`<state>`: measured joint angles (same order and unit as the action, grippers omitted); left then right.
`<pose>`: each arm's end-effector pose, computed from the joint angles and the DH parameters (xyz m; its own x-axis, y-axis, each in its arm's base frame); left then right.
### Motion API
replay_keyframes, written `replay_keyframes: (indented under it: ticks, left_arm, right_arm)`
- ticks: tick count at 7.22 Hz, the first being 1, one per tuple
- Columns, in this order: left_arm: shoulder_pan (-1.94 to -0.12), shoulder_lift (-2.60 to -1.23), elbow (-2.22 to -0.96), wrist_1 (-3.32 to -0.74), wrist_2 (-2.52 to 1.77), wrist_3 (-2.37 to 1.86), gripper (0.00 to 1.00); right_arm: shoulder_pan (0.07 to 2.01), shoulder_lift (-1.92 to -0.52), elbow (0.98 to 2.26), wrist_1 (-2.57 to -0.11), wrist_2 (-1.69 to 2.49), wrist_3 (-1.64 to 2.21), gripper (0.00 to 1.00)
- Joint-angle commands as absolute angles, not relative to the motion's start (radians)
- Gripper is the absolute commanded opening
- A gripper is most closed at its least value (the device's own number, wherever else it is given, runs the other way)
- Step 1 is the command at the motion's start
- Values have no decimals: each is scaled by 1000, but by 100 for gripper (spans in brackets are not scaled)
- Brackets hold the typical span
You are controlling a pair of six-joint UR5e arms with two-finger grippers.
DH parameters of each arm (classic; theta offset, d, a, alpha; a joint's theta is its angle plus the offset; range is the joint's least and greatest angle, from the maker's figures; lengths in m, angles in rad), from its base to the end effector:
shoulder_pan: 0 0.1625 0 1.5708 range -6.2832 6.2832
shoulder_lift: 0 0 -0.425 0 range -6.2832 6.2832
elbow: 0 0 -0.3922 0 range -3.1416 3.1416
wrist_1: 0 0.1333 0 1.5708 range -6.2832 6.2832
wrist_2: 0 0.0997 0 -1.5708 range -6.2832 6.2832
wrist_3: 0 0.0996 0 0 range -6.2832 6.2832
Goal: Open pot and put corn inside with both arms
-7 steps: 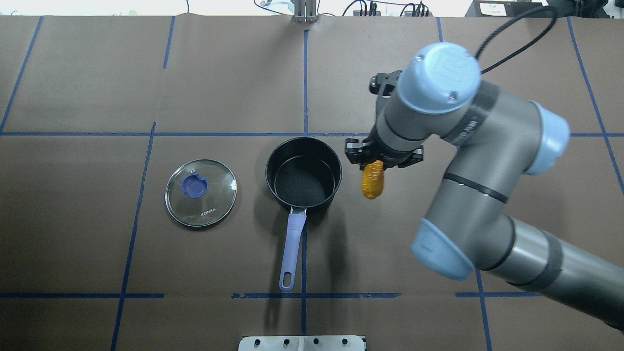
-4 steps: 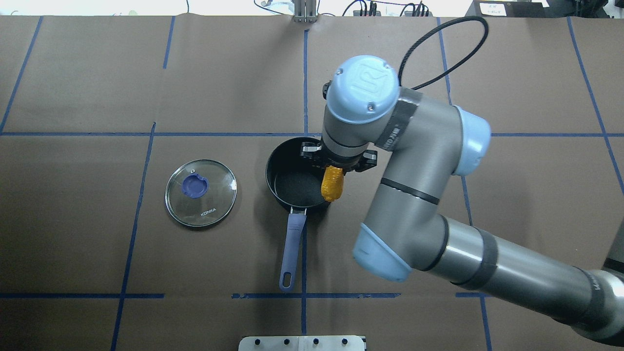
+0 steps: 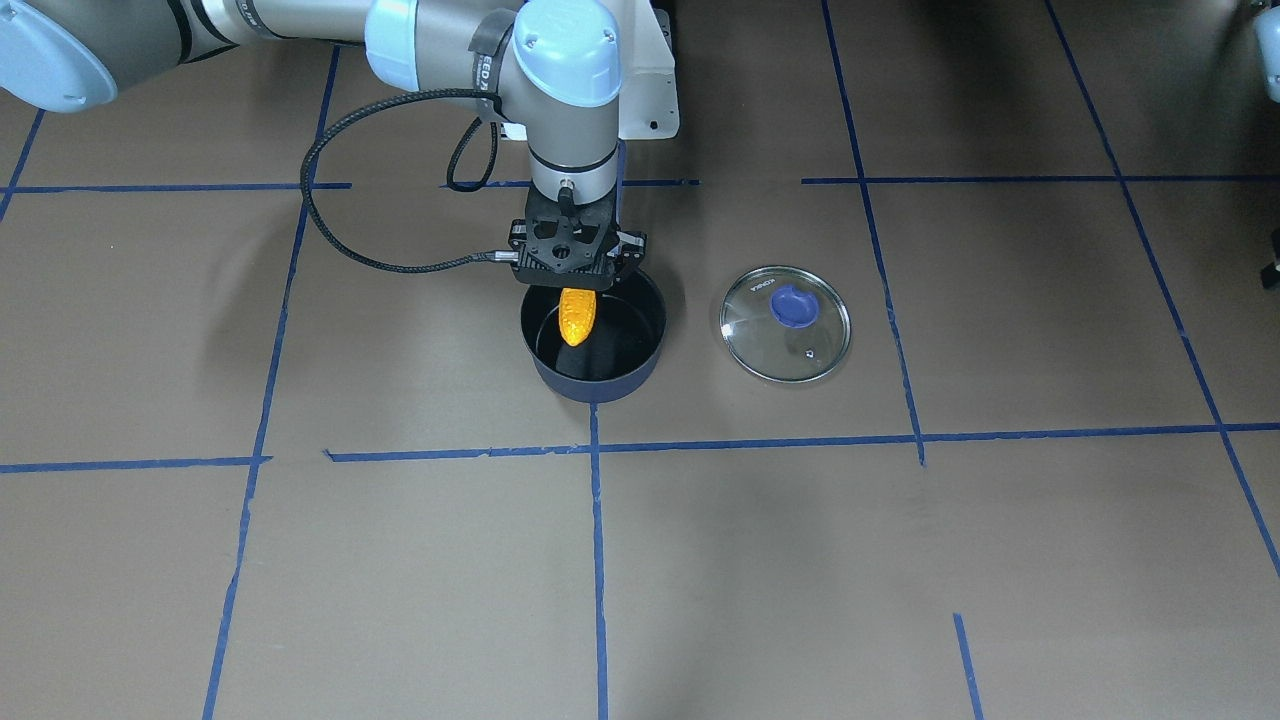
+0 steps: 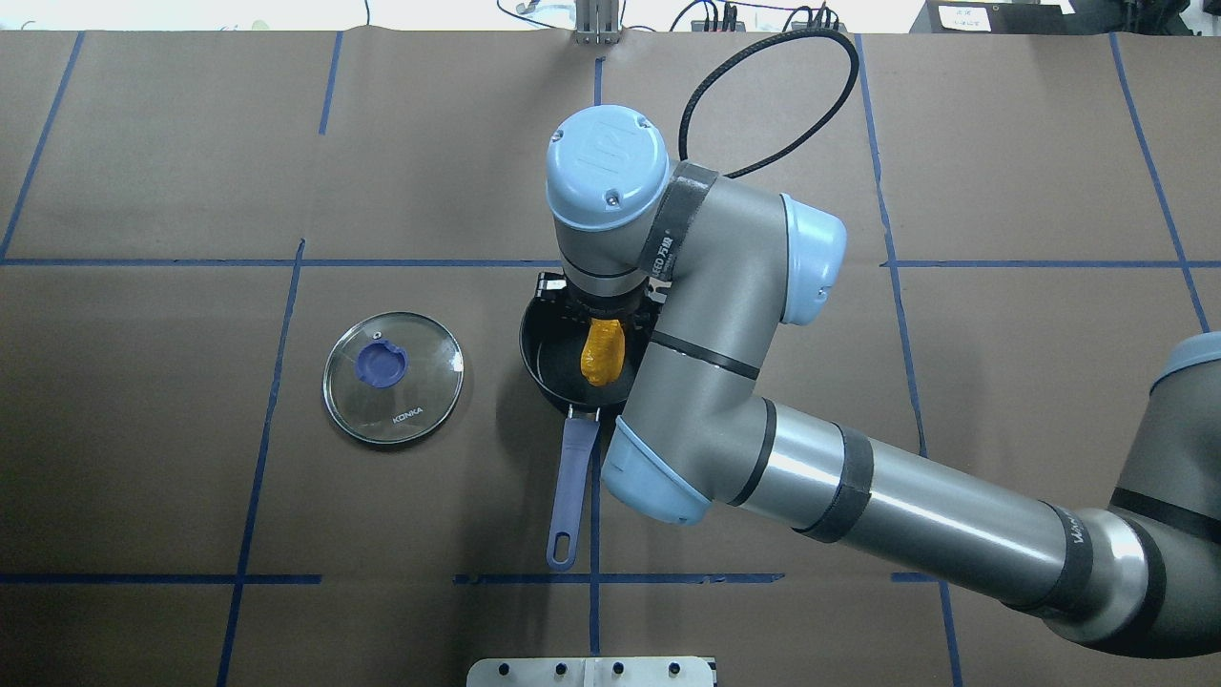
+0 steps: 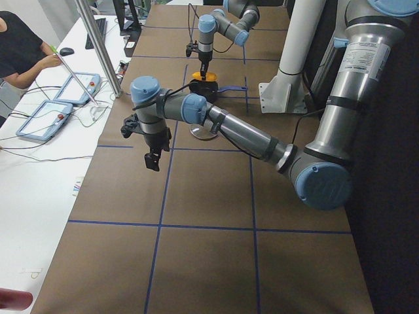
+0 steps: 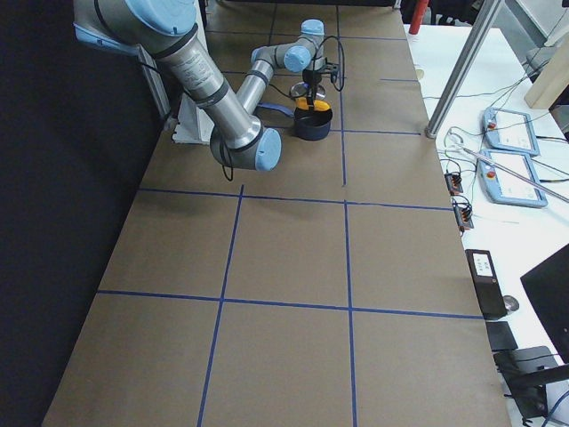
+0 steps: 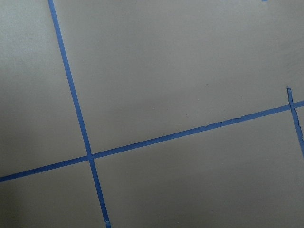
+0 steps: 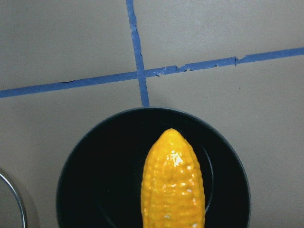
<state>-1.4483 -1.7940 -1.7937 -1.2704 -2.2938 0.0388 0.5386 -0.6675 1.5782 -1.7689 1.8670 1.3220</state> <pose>0.0012 -0.5614 0.4672 0.7272 0.2249 -0.6485 -0.1492 0.9740 0.1705 -0.5577 -0.4547 0.1227 0.7100 0.1499 0.6881 -0.1568 0.9862 -0.0531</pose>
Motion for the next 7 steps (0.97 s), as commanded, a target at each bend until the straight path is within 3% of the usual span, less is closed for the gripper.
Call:
replay_keyframes:
  ticks: [1,2,5,7]
  left_arm:
    - [-1469,-1752,-1789,-1272,-2293,86,100]
    - [-1486,-1721,-1772,-1276,-2292,106,100]
    - [-1540,-1715,-1676,-1276,-2290,219,100]
    - [-1574,-1677,-1649,-1288,-2298,236,100]
  right_arm:
    - [538,-664,1574,-1755,1867,1321,83]
    - [538,-667,1574,-1735,1867,1321,97]
    - [558,-670,1603,-1736,1871,1318,99]
    - [648,-762,1737,-1741,1932,1301,99]
